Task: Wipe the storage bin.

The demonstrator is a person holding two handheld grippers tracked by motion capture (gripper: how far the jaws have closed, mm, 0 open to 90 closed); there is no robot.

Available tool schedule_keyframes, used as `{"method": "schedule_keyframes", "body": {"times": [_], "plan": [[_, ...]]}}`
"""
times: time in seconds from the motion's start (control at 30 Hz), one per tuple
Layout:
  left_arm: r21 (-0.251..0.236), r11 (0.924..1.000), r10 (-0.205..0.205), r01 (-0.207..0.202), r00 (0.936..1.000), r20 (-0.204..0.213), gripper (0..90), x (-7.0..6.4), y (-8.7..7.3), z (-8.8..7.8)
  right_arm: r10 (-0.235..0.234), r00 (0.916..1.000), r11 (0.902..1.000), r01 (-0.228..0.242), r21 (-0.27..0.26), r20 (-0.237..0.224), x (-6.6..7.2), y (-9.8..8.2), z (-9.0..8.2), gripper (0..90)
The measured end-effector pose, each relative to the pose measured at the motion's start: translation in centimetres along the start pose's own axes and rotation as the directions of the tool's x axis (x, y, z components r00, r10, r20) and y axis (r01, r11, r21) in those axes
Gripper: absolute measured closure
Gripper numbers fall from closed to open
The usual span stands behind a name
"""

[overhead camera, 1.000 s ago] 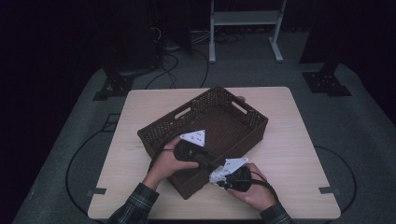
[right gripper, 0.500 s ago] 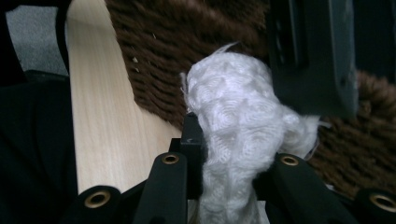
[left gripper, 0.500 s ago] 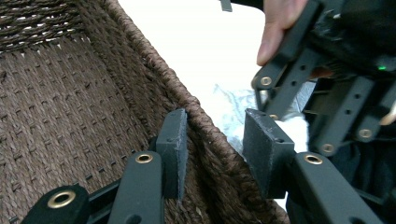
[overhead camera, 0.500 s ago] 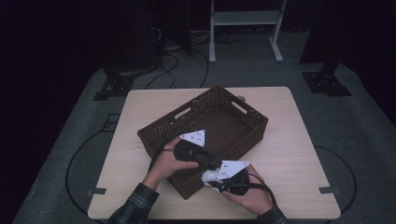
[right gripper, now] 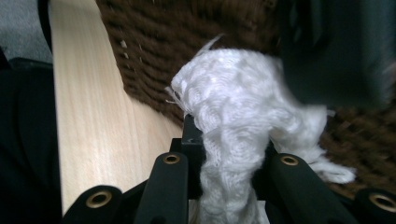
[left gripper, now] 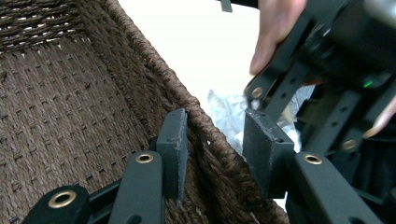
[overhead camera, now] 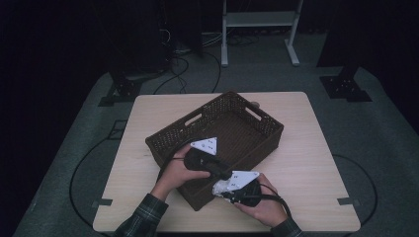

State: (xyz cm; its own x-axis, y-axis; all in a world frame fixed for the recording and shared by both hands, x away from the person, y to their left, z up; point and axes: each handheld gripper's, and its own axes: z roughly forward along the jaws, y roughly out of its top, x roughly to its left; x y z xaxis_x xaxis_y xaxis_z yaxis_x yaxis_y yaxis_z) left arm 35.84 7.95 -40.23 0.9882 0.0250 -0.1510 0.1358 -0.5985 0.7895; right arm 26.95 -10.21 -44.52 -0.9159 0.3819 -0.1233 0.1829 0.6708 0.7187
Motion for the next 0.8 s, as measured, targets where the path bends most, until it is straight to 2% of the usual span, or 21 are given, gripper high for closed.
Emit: {"method": "schedule_keyframes", "body": {"times": [0.27, 0.47, 0.6, 0.7, 0.8], "plan": [[-0.004, 1.0000, -0.005, 0.005, 1.0000, 0.000, 59.8, 0.0, 0.0, 0.0, 0.027, 0.9996, 0.9992, -0.026, 0.030, -0.014, -0.4, -1.0, 1.3, 74.5], [-0.002, 1.0000, -0.004, 0.004, 1.0000, 0.001, 59.7, 0.0, 0.0, 0.0, 0.038, 0.9988, 0.9977, -0.036, 0.057, -0.030, -0.1, -1.5, 2.0, 74.4], [-0.004, 1.0000, -0.008, 0.008, 1.0000, 0.001, 59.8, 0.0, 0.0, 0.0, 0.003, 0.9995, 0.9953, 0.000, 0.096, -0.031, 0.5, -1.8, 2.7, 74.3], [-0.004, 1.0000, -0.007, 0.007, 1.0000, 0.001, 59.8, 0.0, 0.0, 0.0, 0.006, 0.9996, 0.9953, -0.003, 0.097, -0.029, 0.6, -1.6, 2.7, 74.3], [-0.004, 1.0000, -0.007, 0.007, 1.0000, 0.001, 59.8, 0.0, 0.0, 0.0, 0.005, 0.9994, 0.9973, -0.003, 0.073, -0.033, 0.5, -1.4, 2.4, 74.4]]}}
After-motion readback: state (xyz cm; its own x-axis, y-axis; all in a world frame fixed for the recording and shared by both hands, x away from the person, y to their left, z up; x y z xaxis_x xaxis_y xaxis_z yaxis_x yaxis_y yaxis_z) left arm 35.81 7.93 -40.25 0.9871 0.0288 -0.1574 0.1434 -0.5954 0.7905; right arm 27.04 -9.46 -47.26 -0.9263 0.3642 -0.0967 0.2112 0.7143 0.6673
